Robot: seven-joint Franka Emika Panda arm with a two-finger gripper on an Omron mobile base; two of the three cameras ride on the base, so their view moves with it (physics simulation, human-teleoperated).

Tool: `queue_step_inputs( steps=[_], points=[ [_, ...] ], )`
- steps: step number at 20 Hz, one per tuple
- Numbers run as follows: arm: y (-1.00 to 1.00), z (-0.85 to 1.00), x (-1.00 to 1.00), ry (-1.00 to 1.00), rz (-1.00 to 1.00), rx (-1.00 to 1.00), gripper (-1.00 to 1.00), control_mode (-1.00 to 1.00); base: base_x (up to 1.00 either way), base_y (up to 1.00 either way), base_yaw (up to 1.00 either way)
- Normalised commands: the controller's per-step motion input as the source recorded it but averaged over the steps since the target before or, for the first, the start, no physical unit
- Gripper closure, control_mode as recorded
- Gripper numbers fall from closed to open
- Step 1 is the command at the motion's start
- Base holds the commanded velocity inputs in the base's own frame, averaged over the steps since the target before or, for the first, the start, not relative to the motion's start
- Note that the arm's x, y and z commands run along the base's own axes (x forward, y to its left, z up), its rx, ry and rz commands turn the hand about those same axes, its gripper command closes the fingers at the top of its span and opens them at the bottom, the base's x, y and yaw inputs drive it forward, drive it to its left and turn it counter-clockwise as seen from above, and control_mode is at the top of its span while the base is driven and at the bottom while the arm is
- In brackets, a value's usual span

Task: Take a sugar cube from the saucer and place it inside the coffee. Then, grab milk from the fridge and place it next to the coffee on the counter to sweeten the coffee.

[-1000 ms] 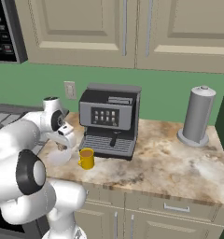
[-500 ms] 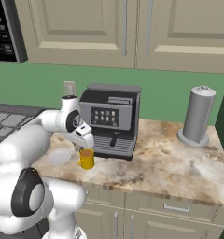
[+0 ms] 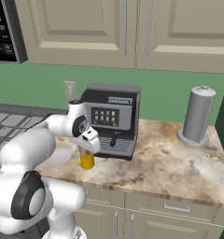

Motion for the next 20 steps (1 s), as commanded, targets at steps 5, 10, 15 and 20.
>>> queue_step_inputs(
  steps=[5, 10, 15, 20],
  points=[
    [-0.04, -0.24, 0.03, 0.0, 0.0, 0.0, -1.0, -1.0, 0.0, 0.0, 0.0],
    [-0.06, -0.07, 0.14, 0.0, -0.02, 0.0, -1.0, -1.0, 0.0, 0.0, 0.0],
    [-0.04, 0.0, 0.2, 0.0, -0.04, 0.0, -1.0, -1.0, 0.0, 0.0, 0.0],
    [0.0, 0.24, 0.02, -0.04, -0.05, 0.0, -1.0, -1.0, 0.0, 0.0, 0.0]
  ],
)
